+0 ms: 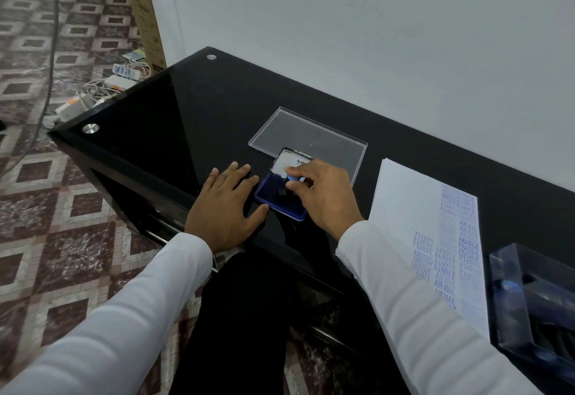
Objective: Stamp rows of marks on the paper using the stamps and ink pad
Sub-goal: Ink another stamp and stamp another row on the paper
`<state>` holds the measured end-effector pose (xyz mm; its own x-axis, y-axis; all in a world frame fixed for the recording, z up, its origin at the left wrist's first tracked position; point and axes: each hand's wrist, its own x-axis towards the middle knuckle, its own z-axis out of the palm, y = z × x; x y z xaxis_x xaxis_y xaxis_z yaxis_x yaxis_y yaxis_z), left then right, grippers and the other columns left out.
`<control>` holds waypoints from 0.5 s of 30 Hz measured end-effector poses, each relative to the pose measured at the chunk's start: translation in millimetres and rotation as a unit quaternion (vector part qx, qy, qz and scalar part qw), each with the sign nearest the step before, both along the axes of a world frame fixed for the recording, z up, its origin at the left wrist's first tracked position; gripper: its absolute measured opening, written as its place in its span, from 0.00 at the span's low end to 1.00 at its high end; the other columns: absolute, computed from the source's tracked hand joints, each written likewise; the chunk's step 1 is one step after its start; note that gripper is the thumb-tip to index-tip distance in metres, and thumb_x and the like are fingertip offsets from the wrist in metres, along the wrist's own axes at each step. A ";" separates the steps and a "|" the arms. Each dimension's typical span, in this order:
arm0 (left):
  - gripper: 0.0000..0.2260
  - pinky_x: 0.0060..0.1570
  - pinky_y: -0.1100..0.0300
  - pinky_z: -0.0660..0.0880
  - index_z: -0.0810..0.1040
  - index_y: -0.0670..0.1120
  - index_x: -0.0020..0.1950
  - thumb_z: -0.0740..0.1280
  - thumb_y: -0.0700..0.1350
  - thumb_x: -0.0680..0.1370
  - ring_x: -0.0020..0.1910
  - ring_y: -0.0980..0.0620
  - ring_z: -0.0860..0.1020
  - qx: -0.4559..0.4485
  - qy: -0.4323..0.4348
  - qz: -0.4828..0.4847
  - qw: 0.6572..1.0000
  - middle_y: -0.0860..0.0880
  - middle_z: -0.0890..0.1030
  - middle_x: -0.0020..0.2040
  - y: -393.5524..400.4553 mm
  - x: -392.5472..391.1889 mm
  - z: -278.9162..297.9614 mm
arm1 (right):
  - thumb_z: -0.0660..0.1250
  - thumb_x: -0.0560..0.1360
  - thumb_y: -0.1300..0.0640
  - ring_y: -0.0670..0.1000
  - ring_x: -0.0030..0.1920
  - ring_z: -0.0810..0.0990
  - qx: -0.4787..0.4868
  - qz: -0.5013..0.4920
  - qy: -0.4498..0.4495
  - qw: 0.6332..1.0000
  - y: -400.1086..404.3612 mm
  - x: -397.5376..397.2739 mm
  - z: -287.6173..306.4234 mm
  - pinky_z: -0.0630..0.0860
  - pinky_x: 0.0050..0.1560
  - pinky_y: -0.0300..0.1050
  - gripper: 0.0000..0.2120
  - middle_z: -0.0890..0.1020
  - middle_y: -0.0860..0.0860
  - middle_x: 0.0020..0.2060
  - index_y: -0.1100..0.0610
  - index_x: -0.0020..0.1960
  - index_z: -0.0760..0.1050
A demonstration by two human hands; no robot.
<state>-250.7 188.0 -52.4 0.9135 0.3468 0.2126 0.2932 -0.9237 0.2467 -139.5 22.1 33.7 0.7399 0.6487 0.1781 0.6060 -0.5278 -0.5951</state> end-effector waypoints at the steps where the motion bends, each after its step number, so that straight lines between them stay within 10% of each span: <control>1: 0.33 0.79 0.46 0.48 0.68 0.52 0.76 0.51 0.69 0.77 0.80 0.48 0.57 -0.001 -0.002 0.000 1.000 0.49 0.64 0.79 -0.1 0.0 0.1 | 0.73 0.76 0.57 0.49 0.54 0.80 0.003 -0.001 0.001 1.000 -0.1 0.1 0.1 0.77 0.61 0.46 0.14 0.83 0.50 0.57 0.54 0.61 0.82; 15: 0.35 0.79 0.46 0.49 0.68 0.52 0.76 0.49 0.69 0.76 0.80 0.48 0.57 -0.004 -0.003 0.001 1.000 0.49 0.65 0.79 -1.0 -0.4 1.3 | 0.73 0.75 0.57 0.45 0.49 0.79 0.017 0.006 -0.012 1.000 -1.3 0.7 -1.7 0.78 0.56 0.40 0.13 0.83 0.48 0.54 0.54 0.59 0.83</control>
<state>-251.1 187.0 -51.1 0.9117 0.3502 0.2149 0.2939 -0.9213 0.2548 -138.8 20.7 32.0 0.7277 0.6507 0.2169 0.6260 -0.5007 -0.5978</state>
